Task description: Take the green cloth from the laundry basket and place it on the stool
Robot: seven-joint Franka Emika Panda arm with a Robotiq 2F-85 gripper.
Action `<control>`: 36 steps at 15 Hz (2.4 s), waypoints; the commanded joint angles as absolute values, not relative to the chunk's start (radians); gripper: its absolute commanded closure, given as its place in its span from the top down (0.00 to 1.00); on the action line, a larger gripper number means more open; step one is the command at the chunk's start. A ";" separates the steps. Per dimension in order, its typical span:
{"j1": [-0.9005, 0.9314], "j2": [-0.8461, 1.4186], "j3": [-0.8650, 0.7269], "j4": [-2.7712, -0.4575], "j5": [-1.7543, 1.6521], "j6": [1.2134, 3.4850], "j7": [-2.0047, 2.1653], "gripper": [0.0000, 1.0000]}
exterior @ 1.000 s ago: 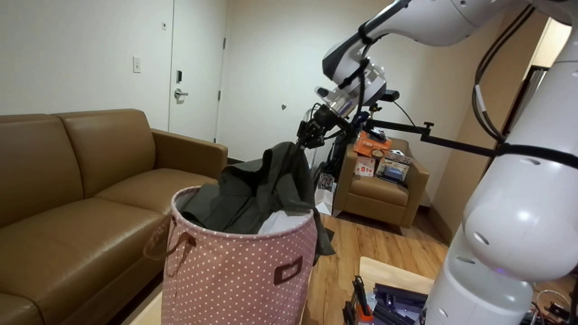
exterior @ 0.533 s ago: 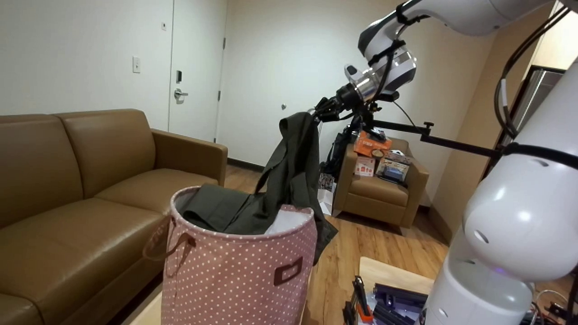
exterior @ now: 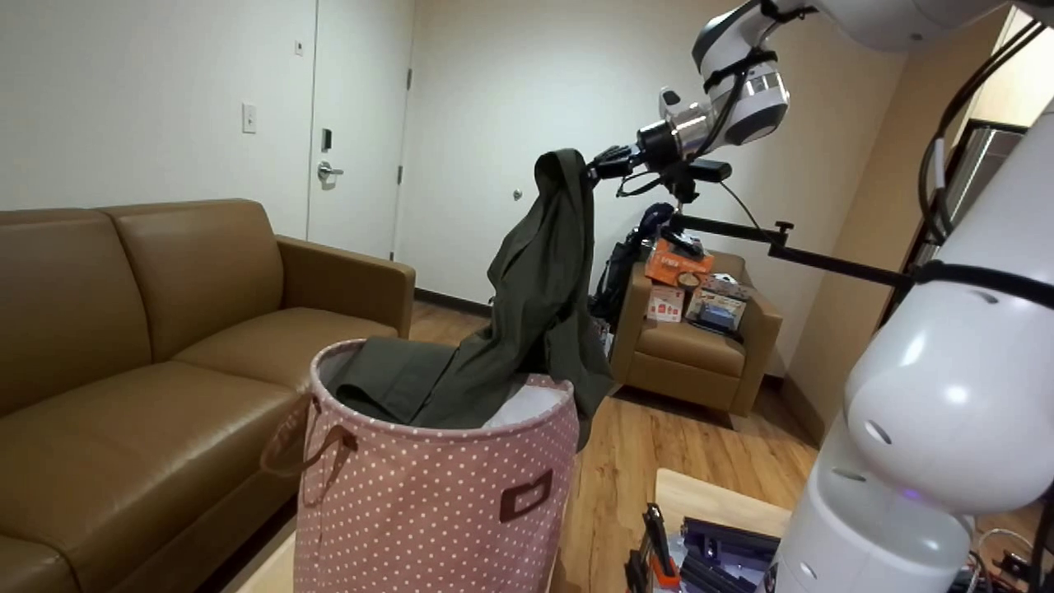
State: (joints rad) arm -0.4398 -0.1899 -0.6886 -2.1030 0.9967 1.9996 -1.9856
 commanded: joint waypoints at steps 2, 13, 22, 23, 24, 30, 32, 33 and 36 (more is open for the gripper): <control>-0.432 -0.131 -0.691 -2.026 1.059 2.002 -1.907 0.03; -0.421 0.366 -0.465 -1.922 0.997 2.485 -1.776 0.01; -0.438 0.538 -0.297 -1.901 0.676 2.528 -1.646 0.31; -0.441 0.535 -0.292 -1.911 0.644 2.530 -1.619 0.37; -0.449 0.528 -0.285 -1.918 0.618 2.533 -1.601 0.43; -0.518 0.417 -0.258 -1.976 0.519 2.549 -1.585 0.82; -0.541 0.359 -0.251 -2.006 0.499 2.538 -1.617 0.95; -0.549 0.326 -0.249 -2.027 0.487 2.537 -1.631 0.98; -0.546 0.224 -0.256 -2.114 0.438 2.542 -1.686 1.00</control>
